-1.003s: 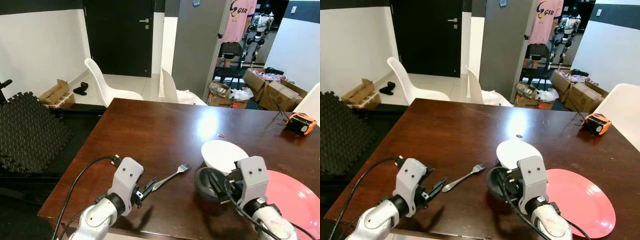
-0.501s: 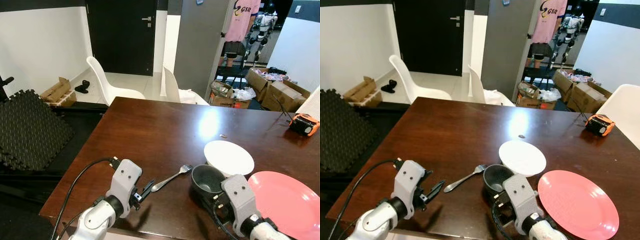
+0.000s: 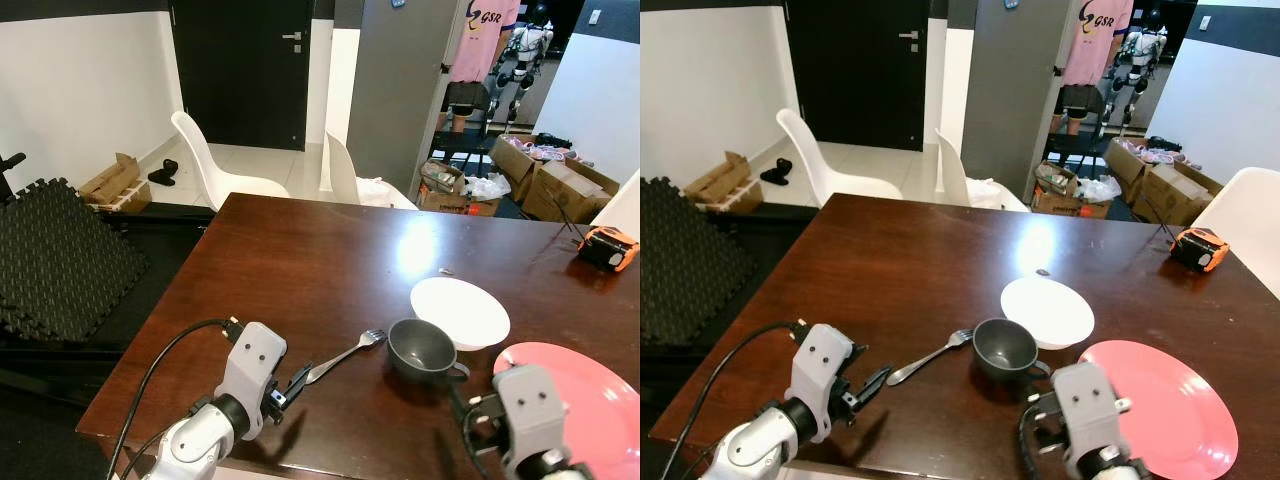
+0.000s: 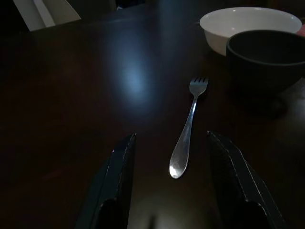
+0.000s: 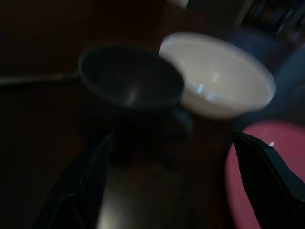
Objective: Setting the table
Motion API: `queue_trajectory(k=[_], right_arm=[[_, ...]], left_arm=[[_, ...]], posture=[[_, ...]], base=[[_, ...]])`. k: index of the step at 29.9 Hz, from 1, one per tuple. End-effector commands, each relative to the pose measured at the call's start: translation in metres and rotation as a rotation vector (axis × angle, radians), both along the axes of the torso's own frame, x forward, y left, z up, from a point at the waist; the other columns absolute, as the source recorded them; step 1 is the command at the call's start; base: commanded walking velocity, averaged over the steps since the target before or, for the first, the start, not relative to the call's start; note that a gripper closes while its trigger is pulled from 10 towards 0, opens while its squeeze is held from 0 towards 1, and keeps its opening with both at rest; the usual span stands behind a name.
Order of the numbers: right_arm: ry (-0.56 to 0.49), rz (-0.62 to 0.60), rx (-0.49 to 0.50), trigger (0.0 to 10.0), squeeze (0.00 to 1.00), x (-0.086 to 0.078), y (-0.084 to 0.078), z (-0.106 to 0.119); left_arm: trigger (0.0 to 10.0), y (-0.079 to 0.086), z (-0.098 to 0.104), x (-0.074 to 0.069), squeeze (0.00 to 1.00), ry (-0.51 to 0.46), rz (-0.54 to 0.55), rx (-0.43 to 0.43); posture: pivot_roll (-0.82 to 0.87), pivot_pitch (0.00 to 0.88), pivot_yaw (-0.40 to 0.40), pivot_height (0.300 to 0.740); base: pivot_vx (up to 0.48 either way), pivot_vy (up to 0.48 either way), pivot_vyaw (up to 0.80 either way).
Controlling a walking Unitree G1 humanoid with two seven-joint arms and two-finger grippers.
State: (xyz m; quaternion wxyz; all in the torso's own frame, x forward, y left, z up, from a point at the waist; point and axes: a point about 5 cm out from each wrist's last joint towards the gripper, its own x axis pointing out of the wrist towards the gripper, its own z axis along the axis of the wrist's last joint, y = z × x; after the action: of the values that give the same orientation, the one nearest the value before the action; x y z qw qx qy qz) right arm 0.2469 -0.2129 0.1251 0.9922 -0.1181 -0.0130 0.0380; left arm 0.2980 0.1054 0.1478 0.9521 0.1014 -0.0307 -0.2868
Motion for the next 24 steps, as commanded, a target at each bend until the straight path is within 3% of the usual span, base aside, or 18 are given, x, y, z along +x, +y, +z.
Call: queue_trajectory(k=[1,3,5,7,12,15,18,24], right_arm=[[0.071,-0.055,0.034,10.0,0.00,-0.003,-0.015,-0.015],[0.079,-0.072,0.053,10.0,0.00,-0.001,-0.020,-0.018],[0.052,-0.134,-0.017,10.0,0.00,0.009,-0.041,-0.015],[0.031,-0.172,-0.068,10.0,0.00,0.014,-0.050,-0.011],[0.023,-0.189,-0.068,10.0,0.00,0.019,-0.057,-0.007],[0.047,-0.124,0.006,10.0,0.00,0.027,-0.063,-0.009],[0.094,0.012,0.072,10.0,0.00,0.032,-0.055,-0.013],[0.095,0.115,0.075,10.0,0.00,0.040,-0.050,-0.012]], left_arm=[[10.0,0.001,-0.005,-0.001,0.00,0.011,0.001,0.018],[10.0,0.001,-0.006,-0.001,0.00,0.012,0.001,0.019],[10.0,0.002,-0.006,-0.001,0.00,0.014,0.002,0.020],[10.0,0.002,-0.007,-0.001,0.00,0.015,0.005,0.021],[10.0,0.003,-0.007,-0.001,0.00,0.016,0.007,0.022],[10.0,0.003,-0.008,-0.002,0.00,0.021,0.006,0.027],[10.0,0.004,-0.008,-0.002,0.00,0.024,0.003,0.034],[10.0,0.007,-0.008,-0.001,0.00,0.023,0.003,0.042]], posture=[[-0.04,0.107,0.049,0.740],[-0.04,0.104,0.050,0.740],[-0.04,0.099,0.052,0.740],[-0.03,0.097,0.052,0.740],[-0.03,0.096,0.057,0.740],[-0.02,0.099,0.069,0.740],[-0.01,0.100,0.080,0.740],[0.00,0.094,0.088,0.740]], base=[[0.000,0.000,0.00],[0.000,0.000,0.00],[0.000,0.000,0.00],[0.000,0.000,0.00],[0.000,0.000,0.00],[0.000,0.000,0.00],[0.000,0.000,0.00],[0.000,0.000,0.00]])
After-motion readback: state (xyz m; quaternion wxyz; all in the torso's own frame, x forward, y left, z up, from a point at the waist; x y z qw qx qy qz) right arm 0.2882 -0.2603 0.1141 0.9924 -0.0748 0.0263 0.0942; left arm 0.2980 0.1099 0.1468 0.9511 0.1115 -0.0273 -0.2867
